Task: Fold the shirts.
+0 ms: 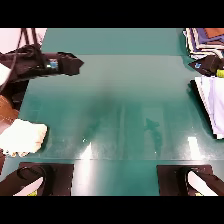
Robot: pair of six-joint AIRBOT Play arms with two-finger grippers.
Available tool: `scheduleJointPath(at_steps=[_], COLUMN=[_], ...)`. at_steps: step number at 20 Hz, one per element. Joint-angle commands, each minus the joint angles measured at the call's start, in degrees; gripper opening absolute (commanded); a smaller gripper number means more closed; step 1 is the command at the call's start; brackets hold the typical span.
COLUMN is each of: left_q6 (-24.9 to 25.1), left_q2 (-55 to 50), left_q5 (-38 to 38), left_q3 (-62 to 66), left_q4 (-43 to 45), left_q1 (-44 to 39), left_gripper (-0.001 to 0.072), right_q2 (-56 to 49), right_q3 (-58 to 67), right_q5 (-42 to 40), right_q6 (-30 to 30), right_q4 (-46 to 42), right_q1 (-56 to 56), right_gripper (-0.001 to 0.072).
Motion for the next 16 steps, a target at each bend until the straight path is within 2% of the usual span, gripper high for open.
scheduleJointPath(at_steps=[1, 5, 6, 7, 8, 12, 16], left_q6=[-1.64, -2.12, -2.1, -2.14, -2.14, -2.14, -3.3], left_q2=[4.83, 12.31, 12.74, 13.16, 13.31, 13.31, 13.31], left_q5=[-14.05, -31.67, -35.32, -37.59, -37.79, -32.17, -26.75], left_q3=[-0.09, -5.4, -7.48, -10.23, -13.35, -28.83, -40.57], left_q4=[11.54, 30.86, 32.44, 32.65, 32.65, 32.61, 32.5], left_q1=[7.15, 18.14, 20.74, 23.45, 25.53, 29.99, 30.05], left_gripper=[0.0023, 0.0026, 0.0164, 0.049, 0.0648, 0.0644, 0.0642], right_q2=[0.04, 0.02, 0.02, 0.02, 0.02, 0.02, 0.02], right_q3=[-0.02, -0.02, -0.07, -0.07, -0.07, -0.07, -0.07], right_q5=[0.15, -0.04, -0.02, -0.02, 0.0, 0.0, -0.02], right_q6=[0.02, 0.02, 0.0, 0.0, 0.0, 0.0, 0.0], right_q4=[-0.02, -0.02, -0.02, -0.02, -0.02, -0.02, -0.04], right_q1=[0.02, 0.02, 0.02, 0.02, 0.02, 0.02, 0.02], right_gripper=[0.0014, 0.0015, 0.0014, 0.0015, 0.0014, 0.0015, 0.0014])
